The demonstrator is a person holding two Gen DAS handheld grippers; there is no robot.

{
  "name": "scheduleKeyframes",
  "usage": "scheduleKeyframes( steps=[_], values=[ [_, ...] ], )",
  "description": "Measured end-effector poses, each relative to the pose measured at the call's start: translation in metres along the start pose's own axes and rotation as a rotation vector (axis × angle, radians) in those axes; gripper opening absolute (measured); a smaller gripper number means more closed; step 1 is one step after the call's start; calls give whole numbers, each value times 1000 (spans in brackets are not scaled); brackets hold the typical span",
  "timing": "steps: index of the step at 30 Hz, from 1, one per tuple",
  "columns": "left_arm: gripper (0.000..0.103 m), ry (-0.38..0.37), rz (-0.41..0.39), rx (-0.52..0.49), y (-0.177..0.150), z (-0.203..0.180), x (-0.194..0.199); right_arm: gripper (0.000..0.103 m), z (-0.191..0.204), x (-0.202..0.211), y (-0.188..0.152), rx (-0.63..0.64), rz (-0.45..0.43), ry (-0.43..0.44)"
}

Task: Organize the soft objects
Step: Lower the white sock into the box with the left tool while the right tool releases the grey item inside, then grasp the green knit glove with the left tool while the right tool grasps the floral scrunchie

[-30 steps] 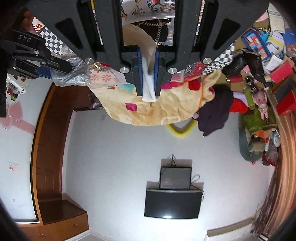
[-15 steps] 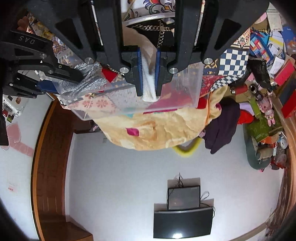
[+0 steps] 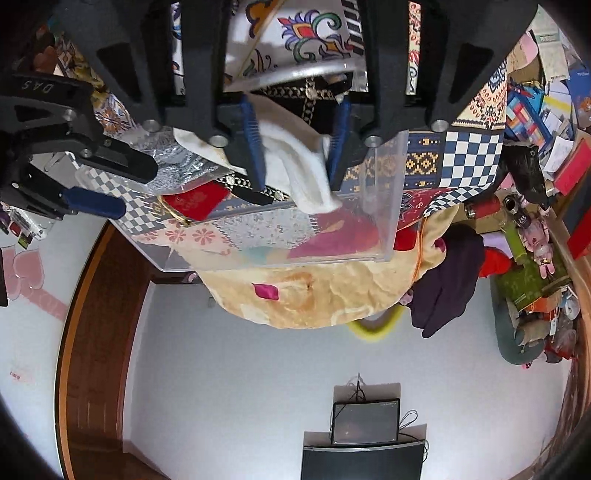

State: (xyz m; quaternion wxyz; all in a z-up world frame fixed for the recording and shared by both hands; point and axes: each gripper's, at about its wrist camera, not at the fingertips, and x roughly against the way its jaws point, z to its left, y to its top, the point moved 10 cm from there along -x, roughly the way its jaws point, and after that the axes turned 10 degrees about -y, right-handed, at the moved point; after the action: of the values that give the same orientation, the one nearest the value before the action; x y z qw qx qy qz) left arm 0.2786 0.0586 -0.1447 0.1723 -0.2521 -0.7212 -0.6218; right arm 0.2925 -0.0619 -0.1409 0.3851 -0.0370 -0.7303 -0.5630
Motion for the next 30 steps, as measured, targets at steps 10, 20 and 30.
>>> scheduleKeyframes(
  steps=[10,20,30],
  values=[
    [46,-78,-51,10,5,-21,42,75,-8,40,10,-10,-93,-9],
    [70,-81,-116,-28,-5,-41,92,84,-13,72,-6,-29,-134,-8],
    [76,-82,-11,8,-69,-34,84,84,-24,74,-52,-70,-75,-40]
  ],
)
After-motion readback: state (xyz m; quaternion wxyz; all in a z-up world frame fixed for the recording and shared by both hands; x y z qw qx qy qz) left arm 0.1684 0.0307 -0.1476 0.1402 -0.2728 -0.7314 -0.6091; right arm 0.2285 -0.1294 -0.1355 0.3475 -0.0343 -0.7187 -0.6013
